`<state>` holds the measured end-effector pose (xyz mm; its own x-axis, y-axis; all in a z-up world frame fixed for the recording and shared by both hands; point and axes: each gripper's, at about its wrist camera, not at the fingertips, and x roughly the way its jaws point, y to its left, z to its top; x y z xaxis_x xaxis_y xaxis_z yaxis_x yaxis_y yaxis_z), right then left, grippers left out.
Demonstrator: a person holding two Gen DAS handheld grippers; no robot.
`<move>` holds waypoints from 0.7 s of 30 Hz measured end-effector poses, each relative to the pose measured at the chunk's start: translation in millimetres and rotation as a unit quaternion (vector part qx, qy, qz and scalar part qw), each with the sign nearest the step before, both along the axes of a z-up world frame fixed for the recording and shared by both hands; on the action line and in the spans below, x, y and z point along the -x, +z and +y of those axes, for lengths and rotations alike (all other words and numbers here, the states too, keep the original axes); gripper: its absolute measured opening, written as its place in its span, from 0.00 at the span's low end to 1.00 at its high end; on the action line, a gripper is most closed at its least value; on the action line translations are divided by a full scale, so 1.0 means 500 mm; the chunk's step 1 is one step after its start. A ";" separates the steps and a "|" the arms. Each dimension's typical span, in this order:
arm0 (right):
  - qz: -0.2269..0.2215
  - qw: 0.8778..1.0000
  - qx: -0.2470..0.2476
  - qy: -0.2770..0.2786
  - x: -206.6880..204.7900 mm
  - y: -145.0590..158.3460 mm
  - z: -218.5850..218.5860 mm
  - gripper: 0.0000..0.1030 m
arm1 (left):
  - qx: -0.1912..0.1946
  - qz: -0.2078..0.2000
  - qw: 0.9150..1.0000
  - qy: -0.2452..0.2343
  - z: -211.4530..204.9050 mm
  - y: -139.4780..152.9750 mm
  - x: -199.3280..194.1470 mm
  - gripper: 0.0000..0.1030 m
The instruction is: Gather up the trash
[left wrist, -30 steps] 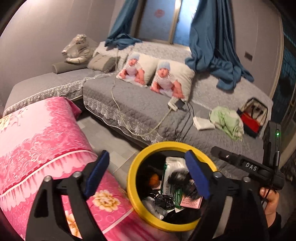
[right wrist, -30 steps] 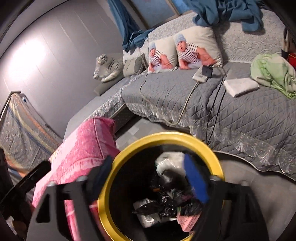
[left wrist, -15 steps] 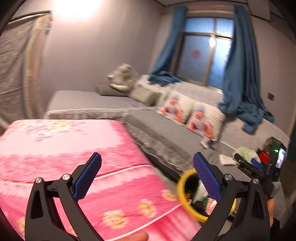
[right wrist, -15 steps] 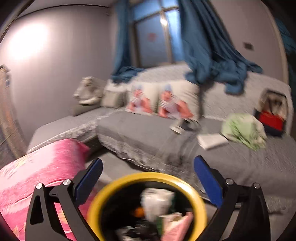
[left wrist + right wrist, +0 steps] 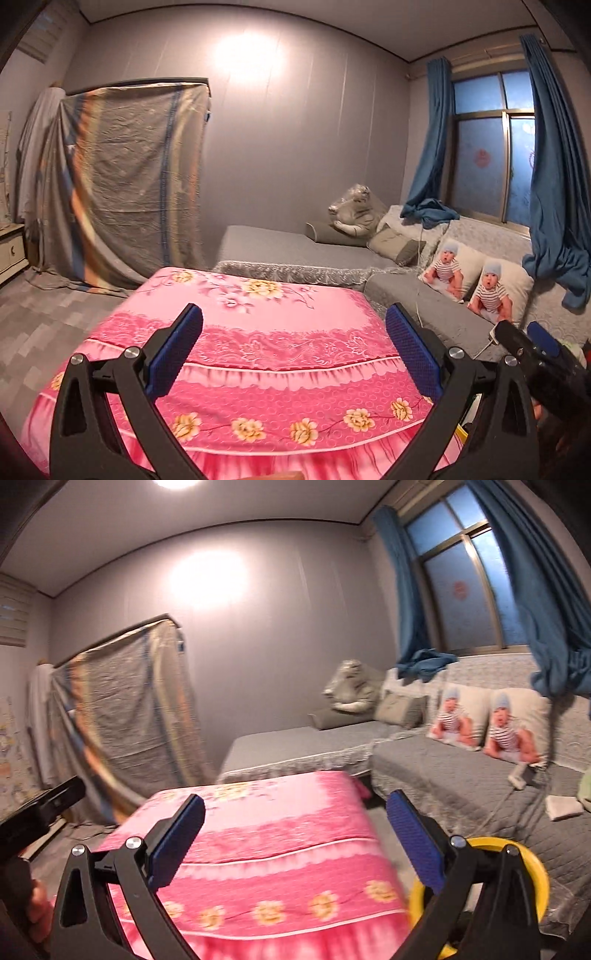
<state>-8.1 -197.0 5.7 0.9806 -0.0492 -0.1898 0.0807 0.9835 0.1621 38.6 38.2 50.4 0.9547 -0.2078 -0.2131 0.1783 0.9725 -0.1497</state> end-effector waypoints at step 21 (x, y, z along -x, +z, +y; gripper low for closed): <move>0.000 1.000 0.023 -0.009 0.031 -0.025 0.059 0.92 | -0.005 -0.020 0.999 0.027 0.018 -0.005 0.054 0.92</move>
